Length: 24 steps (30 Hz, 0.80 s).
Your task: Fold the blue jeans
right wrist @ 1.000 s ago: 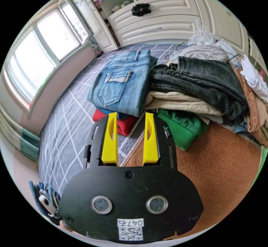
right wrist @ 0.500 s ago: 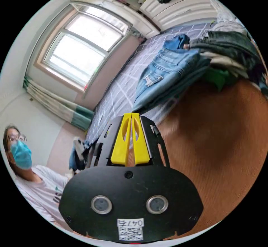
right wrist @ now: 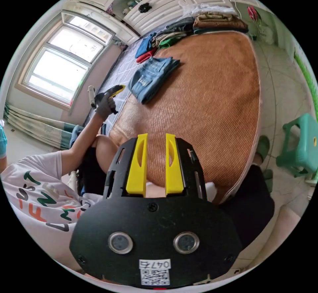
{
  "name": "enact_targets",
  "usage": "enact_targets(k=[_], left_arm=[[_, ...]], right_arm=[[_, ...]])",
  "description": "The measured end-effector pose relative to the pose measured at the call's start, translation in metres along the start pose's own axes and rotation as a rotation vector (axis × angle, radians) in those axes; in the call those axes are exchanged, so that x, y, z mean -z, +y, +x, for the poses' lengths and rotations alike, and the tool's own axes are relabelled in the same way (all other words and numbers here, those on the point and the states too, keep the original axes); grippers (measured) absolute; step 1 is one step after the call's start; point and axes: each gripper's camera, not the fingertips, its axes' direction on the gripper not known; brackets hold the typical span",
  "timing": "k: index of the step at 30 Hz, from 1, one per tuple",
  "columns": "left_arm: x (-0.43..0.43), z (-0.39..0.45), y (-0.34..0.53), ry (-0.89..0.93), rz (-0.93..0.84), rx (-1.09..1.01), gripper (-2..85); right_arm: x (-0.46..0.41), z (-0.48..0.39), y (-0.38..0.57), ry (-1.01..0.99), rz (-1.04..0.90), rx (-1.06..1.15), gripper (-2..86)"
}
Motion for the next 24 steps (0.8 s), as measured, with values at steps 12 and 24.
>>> enact_targets(k=[12, 24], left_arm=[[-0.041, 0.074, 0.012, 0.283, -0.365, 0.207, 11.8], [-0.041, 0.191, -0.001, 0.327, -0.386, 0.331, 4.8]], right_arm=[[-0.044, -0.030, 0.073, -0.104, 0.049, 0.257, -0.9], [-0.050, -0.009, 0.107, -0.217, 0.020, 0.216, -1.2]])
